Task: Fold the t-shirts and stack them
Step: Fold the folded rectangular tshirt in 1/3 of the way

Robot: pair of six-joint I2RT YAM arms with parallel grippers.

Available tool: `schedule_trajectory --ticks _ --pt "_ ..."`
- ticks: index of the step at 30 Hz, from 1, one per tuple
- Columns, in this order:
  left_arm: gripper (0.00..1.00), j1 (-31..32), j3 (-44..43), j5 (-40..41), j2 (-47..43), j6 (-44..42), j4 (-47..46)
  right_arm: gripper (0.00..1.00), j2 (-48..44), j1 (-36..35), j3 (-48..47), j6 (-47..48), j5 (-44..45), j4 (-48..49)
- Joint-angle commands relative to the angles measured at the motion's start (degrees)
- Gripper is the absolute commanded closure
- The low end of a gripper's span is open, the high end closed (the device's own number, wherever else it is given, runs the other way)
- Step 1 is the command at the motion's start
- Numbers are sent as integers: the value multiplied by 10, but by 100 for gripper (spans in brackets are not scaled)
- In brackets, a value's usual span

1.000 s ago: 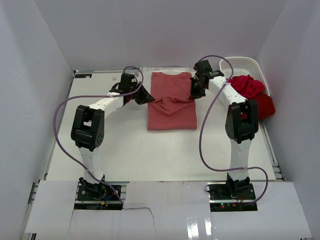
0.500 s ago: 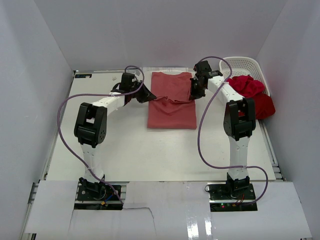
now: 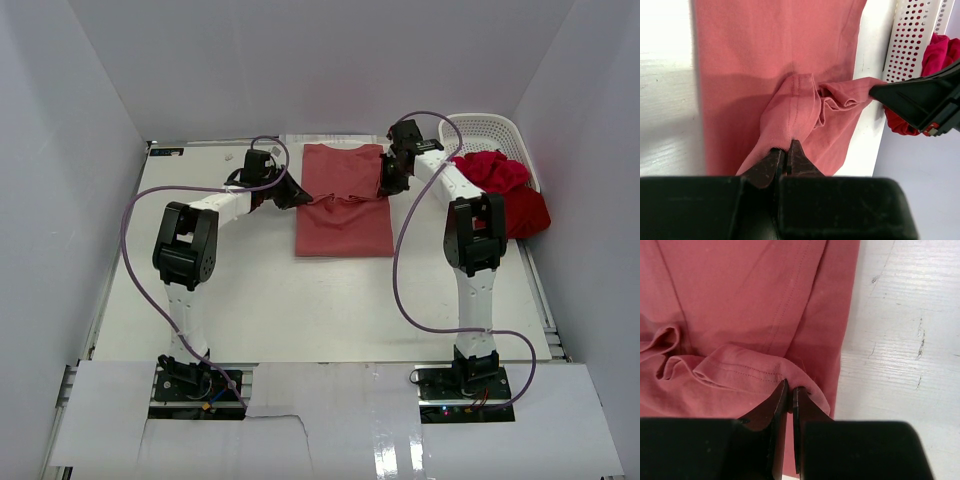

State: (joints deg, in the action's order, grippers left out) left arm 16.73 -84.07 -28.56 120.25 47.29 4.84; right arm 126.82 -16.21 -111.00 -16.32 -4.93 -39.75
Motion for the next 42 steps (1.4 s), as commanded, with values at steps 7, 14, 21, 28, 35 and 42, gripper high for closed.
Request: schedule_trajectory --ticks 7,14,21,28,35,42 --pt "89 -10 -17 -4 1 8 -26 92 22 7 -37 7 -5 21" --pt "89 -14 -6 -10 3 15 -40 92 20 7 -30 6 -3 30" --pt "42 -15 -7 -26 17 18 -44 67 15 9 -22 0 5 36" --pt "14 -19 -4 -22 -5 5 -66 51 -93 9 110 -13 44 168" --pt "2 -21 5 -10 -90 -19 -82 48 -184 7 188 -3 55 203" --pt "13 -3 88 -58 -145 -21 -111 48 -177 5 207 -12 -130 220"
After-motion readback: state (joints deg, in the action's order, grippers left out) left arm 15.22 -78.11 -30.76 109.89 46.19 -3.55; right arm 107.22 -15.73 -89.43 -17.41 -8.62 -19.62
